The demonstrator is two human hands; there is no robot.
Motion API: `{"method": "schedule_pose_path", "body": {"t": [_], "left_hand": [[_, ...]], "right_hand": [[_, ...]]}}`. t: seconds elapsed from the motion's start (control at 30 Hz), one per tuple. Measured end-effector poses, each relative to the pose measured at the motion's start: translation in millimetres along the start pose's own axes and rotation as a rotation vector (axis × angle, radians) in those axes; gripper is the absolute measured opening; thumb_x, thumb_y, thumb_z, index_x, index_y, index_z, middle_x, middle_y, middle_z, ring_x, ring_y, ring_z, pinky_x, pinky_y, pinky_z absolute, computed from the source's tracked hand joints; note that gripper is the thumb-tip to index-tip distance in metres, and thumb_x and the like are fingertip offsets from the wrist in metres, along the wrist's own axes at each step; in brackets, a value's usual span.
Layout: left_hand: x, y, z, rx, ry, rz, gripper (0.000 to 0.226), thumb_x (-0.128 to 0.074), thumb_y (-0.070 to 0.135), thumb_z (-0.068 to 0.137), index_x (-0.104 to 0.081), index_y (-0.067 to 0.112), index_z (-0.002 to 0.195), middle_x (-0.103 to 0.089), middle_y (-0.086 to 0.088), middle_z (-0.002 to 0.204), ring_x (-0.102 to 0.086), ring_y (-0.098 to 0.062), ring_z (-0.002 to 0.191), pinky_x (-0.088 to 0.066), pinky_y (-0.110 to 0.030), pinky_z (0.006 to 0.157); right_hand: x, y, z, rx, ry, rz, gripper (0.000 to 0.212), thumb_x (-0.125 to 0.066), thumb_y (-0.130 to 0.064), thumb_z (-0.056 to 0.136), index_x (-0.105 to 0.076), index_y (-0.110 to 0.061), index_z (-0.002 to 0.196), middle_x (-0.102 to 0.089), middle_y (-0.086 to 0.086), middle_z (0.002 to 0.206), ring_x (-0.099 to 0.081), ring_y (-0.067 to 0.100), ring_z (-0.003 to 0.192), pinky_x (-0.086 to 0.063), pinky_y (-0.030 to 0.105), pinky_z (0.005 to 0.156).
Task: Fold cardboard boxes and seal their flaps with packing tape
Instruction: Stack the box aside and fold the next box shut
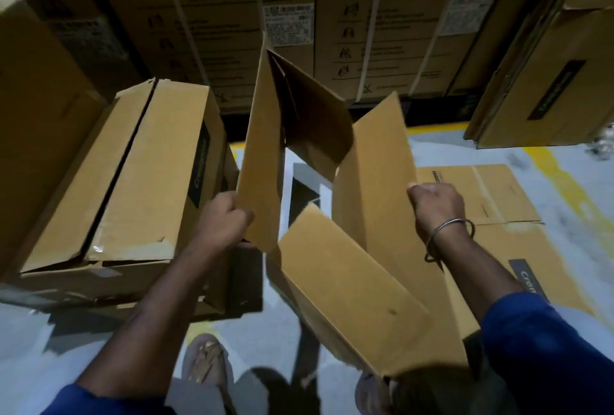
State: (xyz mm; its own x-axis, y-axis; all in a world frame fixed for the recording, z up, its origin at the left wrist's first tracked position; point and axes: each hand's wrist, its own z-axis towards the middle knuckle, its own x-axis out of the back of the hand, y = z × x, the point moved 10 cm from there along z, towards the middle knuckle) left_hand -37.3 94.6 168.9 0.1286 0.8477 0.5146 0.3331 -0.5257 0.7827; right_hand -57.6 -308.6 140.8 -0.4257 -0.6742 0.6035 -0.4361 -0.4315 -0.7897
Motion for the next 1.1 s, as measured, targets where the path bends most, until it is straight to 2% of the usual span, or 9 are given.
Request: {"method": "schedule_pose_path", "body": {"t": [0.23,0.43,0.53,0.63,0.7,0.77,0.87,0.97,1.1], "left_hand": [[15.9,-45.4,-17.0,0.088,-0.115,0.275,0.019,-0.059,0.014,0.099,-0.059,0.013,0.118,-0.064,-0.01,0.103,-0.07,-0.028,0.083,-0.054,-0.029,0.051],[-5.0,-75.2,-25.7,0.155,-0.282,0.492,0.012,-0.061,0.015,0.095,-0.059,0.024,0.102,-0.064,-0.005,0.094,-0.067,-0.022,0.078,-0.055,-0.032,0.058],[-11.9,-69.7,-19.0,0.113,-0.32,0.512,0.027,-0.062,0.034,0.098,-0.059,0.027,0.124,-0.068,-0.001,0.1,-0.065,-0.018,0.084,-0.05,-0.03,0.064],[-19.6,-58.8,-6.0,0.069,-0.255,0.53,0.044,-0.058,0.051,0.1,-0.056,0.024,0.136,-0.066,-0.002,0.123,-0.063,-0.019,0.102,-0.049,-0.032,0.074],[-27.0,-53.3,-1.8,0.047,-0.219,0.565,0.044,-0.054,0.053,0.102,-0.059,0.02,0.131,-0.063,0.001,0.114,-0.06,-0.017,0.097,-0.048,-0.033,0.077],[-29.4,-51.5,1.7,0.05,-0.17,0.591,0.043,-0.051,0.049,0.105,-0.058,0.014,0.13,-0.058,0.001,0.106,-0.059,-0.018,0.096,-0.048,-0.035,0.08],[-29.1,-45.6,1.9,0.045,-0.124,0.589,0.021,-0.048,0.035,0.107,-0.054,0.015,0.112,-0.056,0.001,0.097,-0.06,-0.02,0.091,-0.052,-0.038,0.082],[-22.4,-39.9,-2.3,0.037,-0.048,0.513,0.022,-0.05,0.028,0.106,-0.043,0.024,0.085,-0.056,-0.002,0.094,-0.058,-0.018,0.085,-0.052,-0.038,0.078],[-9.1,-42.0,-13.3,0.051,0.055,0.449,0.022,-0.051,0.026,0.105,-0.048,0.022,0.084,-0.059,-0.004,0.09,-0.058,-0.019,0.079,-0.042,-0.031,0.062]], "right_hand": [[20.1,-16.2,22.4,0.073,0.102,-0.176,0.057,-0.057,-0.032,0.103,-0.042,-0.011,0.053,-0.042,0.004,0.054,-0.039,0.022,0.05,-0.029,0.03,0.052],[-7.3,-10.1,39.6,0.099,0.028,-0.26,0.053,-0.057,-0.039,0.102,-0.055,-0.009,0.059,-0.057,0.009,0.061,-0.054,0.028,0.057,-0.045,0.035,0.058],[-14.7,-10.9,46.7,0.13,-0.028,-0.264,0.052,-0.058,-0.036,0.102,-0.048,-0.011,0.057,-0.049,0.007,0.06,-0.048,0.028,0.057,-0.038,0.032,0.056],[-26.4,-10.2,43.6,0.125,-0.142,-0.285,0.039,-0.062,-0.035,0.1,-0.055,-0.015,0.069,-0.054,0.004,0.067,-0.053,0.026,0.067,-0.035,0.026,0.052],[-34.1,-6.3,35.1,0.069,-0.241,-0.266,0.021,-0.068,-0.037,0.096,-0.065,-0.016,0.099,-0.066,0.008,0.089,-0.063,0.025,0.078,-0.045,0.026,0.054],[-36.9,5.0,22.3,-0.039,-0.341,-0.27,0.035,-0.075,-0.039,0.092,-0.059,-0.02,0.117,-0.067,0.013,0.104,-0.068,0.029,0.086,-0.059,0.036,0.06],[-38.8,14.5,0.9,-0.039,-0.451,-0.412,0.023,-0.073,-0.03,0.093,-0.059,-0.018,0.107,-0.067,0.01,0.099,-0.068,0.028,0.084,-0.058,0.035,0.061],[-31.9,3.8,0.4,0.105,-0.309,-0.586,0.013,-0.066,-0.022,0.093,-0.066,-0.018,0.105,-0.067,0.008,0.097,-0.062,0.028,0.082,-0.052,0.034,0.068],[-26.3,-6.3,3.5,0.124,-0.204,-0.57,0.018,-0.063,-0.023,0.09,-0.067,-0.019,0.108,-0.066,0.008,0.097,-0.063,0.031,0.083,-0.052,0.035,0.069]]}}
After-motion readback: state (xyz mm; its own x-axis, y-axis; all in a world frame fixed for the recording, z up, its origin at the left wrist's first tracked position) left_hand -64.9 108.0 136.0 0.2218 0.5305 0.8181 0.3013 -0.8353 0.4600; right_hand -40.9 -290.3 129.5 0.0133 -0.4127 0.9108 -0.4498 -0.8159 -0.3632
